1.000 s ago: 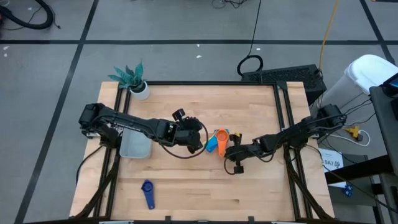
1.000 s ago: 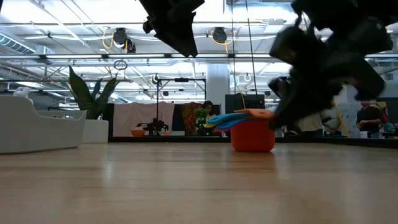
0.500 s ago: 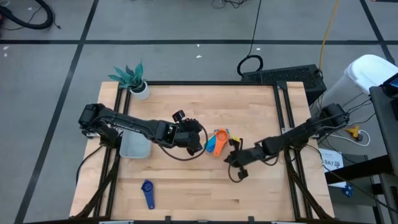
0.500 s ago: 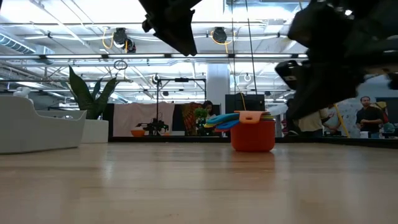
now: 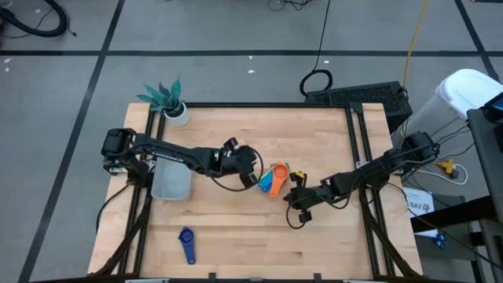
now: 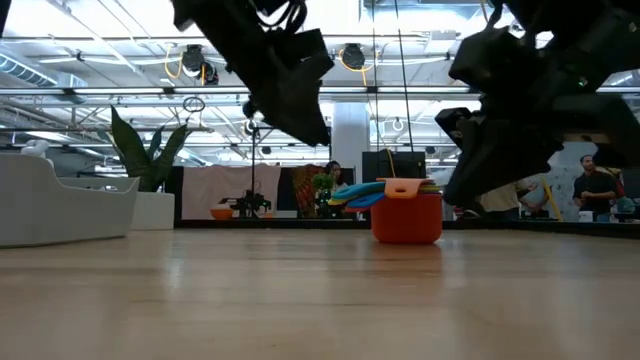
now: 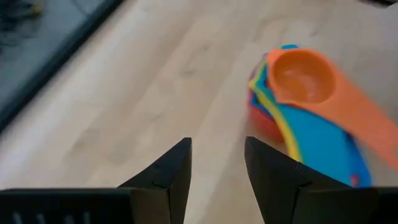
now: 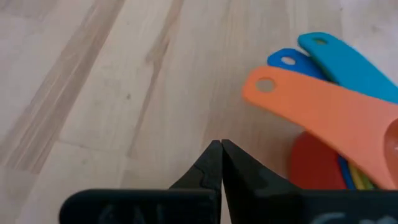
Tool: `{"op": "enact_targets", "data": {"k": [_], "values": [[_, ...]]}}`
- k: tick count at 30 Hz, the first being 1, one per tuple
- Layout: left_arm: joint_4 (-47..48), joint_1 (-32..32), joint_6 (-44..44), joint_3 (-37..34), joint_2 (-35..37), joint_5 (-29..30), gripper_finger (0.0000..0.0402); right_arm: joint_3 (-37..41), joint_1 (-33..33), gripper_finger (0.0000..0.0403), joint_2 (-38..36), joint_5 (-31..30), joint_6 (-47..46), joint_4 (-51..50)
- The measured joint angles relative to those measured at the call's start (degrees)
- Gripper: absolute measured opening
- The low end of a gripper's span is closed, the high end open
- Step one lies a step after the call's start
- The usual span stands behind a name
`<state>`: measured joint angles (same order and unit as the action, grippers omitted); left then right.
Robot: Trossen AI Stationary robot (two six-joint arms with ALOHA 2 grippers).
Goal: Nest measuring cups in basket
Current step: Stack the orange measuring cup on top of the light blue measuring cup
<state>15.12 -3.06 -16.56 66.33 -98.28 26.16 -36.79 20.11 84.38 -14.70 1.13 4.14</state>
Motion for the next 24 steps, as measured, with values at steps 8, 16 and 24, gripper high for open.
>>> {"op": "enact_targets", "data": {"k": [8, 16, 24], "values": [[-9.96, 4.75, -3.19, -6.21, 0.00, -7.83, 0.0152, -0.03, -1.78, 0.0000, 0.00, 1.48, -0.03, 1.69], [-13.59, 5.38, -7.26, -8.61, -0.87, -13.24, 0.0152, -0.03, -2.67, 0.0000, 0.00, 1.67, -0.22, 2.36], [-19.82, 3.94, -9.60, -8.40, -7.24, -15.68, 0.0152, -0.07, -3.64, 0.0000, 0.00, 2.98, -0.11, 4.54]]}}
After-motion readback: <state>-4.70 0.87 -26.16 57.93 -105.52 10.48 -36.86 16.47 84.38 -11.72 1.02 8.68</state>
